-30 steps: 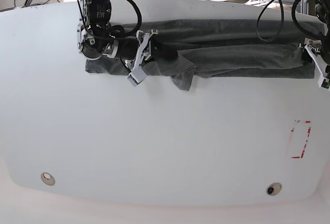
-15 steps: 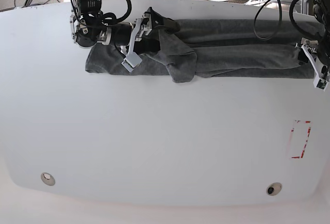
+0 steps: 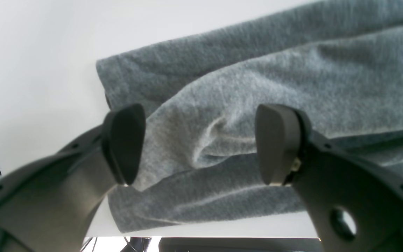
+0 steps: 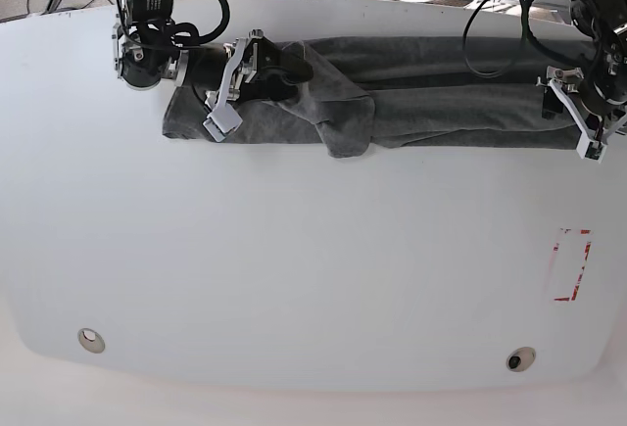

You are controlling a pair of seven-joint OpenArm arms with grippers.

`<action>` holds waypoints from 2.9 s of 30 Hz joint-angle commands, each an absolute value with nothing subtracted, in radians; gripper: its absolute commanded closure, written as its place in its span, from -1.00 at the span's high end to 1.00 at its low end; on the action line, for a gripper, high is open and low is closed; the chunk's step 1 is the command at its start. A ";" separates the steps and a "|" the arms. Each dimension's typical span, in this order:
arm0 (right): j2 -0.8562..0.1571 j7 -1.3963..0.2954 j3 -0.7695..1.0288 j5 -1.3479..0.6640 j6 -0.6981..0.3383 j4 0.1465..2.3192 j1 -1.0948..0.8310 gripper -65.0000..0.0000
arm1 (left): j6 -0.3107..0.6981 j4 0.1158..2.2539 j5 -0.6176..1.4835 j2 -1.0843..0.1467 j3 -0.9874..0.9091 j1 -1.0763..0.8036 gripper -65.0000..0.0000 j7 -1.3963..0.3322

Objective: Fold the T-shirt properly
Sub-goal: 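Grasp the strip end with the right gripper and pull it outward, then hold both strip ends with both grippers, stretching the strip taut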

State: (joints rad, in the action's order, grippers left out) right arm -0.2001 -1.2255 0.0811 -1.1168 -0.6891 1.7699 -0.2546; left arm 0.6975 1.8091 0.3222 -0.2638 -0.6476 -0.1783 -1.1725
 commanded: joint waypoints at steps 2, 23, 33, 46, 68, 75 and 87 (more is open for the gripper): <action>-0.159 -1.208 0.074 -1.053 -0.698 1.784 -0.252 -0.30 | 0.698 1.825 0.323 -0.280 -0.657 -0.185 0.37 -1.139; -0.105 -1.305 0.007 -0.946 -0.698 1.817 -0.240 0.04 | 0.698 1.816 0.325 -0.314 -0.673 -0.188 0.37 -1.135; -0.214 -1.330 -0.113 -1.012 -0.698 1.822 -0.211 0.04 | 0.698 1.814 0.325 -0.314 -0.670 -0.182 0.37 -1.135; -0.272 -1.244 0.082 -0.958 -0.698 1.825 -0.171 -0.15 | 0.698 1.813 0.325 -0.248 -0.671 -0.189 0.18 -1.069; -0.173 -0.888 0.068 -0.387 -0.698 1.744 -0.245 -0.93 | 0.698 1.643 0.196 -0.197 -0.763 -0.223 -0.82 -0.928; -0.220 -0.757 0.130 -0.286 -0.698 1.555 -0.189 -0.93 | 0.698 1.590 0.196 -0.220 -0.682 -0.223 -0.81 -0.928; -0.354 -0.710 0.232 -0.288 -0.698 1.386 -0.105 -0.93 | 0.698 1.595 0.196 -0.216 -0.527 -0.197 -0.81 -0.934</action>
